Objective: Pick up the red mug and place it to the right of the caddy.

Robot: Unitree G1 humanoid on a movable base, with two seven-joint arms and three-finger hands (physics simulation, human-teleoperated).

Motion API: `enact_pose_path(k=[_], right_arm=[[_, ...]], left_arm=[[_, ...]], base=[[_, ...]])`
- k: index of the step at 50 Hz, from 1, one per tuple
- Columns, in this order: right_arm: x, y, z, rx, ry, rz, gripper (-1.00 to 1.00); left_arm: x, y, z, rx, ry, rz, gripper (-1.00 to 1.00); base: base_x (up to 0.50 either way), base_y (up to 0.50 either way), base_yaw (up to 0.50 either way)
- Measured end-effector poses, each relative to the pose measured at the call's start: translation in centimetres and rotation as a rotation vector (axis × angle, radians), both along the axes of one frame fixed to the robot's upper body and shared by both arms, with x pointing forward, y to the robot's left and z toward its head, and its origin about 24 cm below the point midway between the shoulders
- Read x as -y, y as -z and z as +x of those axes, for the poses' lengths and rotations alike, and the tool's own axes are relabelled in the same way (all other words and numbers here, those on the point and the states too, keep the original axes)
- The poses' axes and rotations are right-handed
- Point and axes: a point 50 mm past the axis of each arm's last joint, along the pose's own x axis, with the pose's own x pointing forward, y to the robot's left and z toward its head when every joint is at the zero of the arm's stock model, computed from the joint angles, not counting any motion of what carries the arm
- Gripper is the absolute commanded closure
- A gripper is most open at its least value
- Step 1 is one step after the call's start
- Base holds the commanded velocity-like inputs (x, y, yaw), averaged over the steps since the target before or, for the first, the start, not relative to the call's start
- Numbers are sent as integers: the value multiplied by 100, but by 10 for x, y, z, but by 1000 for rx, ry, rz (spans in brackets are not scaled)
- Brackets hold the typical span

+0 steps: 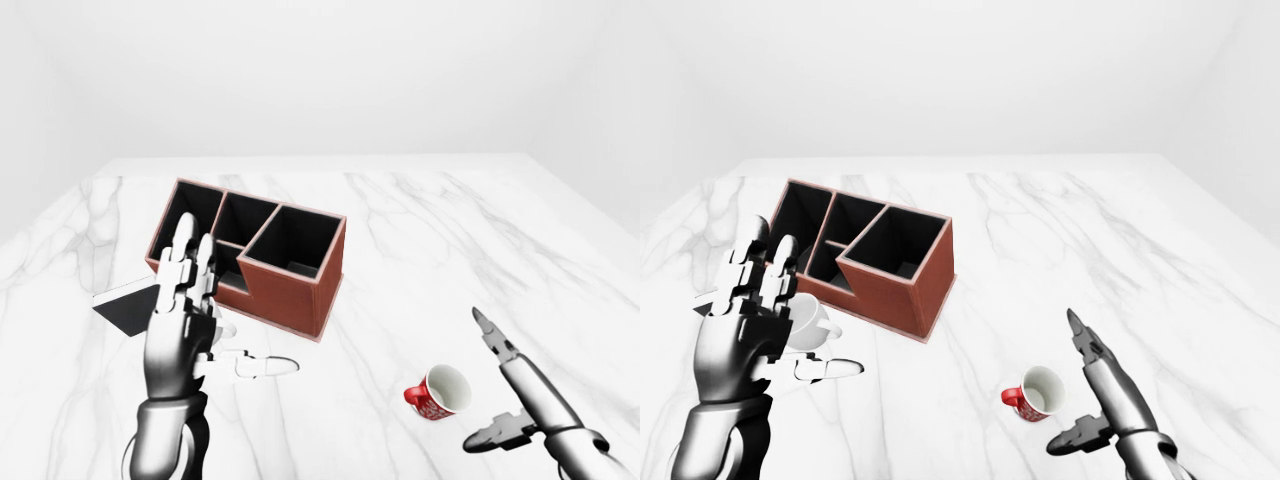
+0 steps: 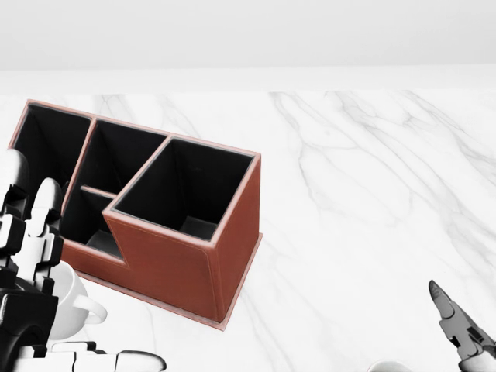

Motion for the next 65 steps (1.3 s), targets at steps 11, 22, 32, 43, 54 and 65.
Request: enact_pose_path(k=[11,22,32,43,54,65], right_arm=[[-2,3,7,-20,-35,-19,-100],[-5,11,13,-61,-73,-28,-100],[-6,22,14,-113,-94,-29,-100],[-6,20,21,-104,-114,-40,-100],[-4,18,27,-88,-127,-42,-100],[-5,19,31,-93,-140,-39,-100]], left_arm=[[1,1,1,-6,2,0,-100],[1,2,2,-9,1,1,-100],[0,2,2,-10,0,1,-100],[1,2,2,-10,1,1,-100],[1,3,2,-14,3,1,-100],[1,3,2,-12,3,1,-100]], base=[[0,0,0],[0,0,0],[0,0,0],[0,0,0],[0,0,0],[0,0,0]])
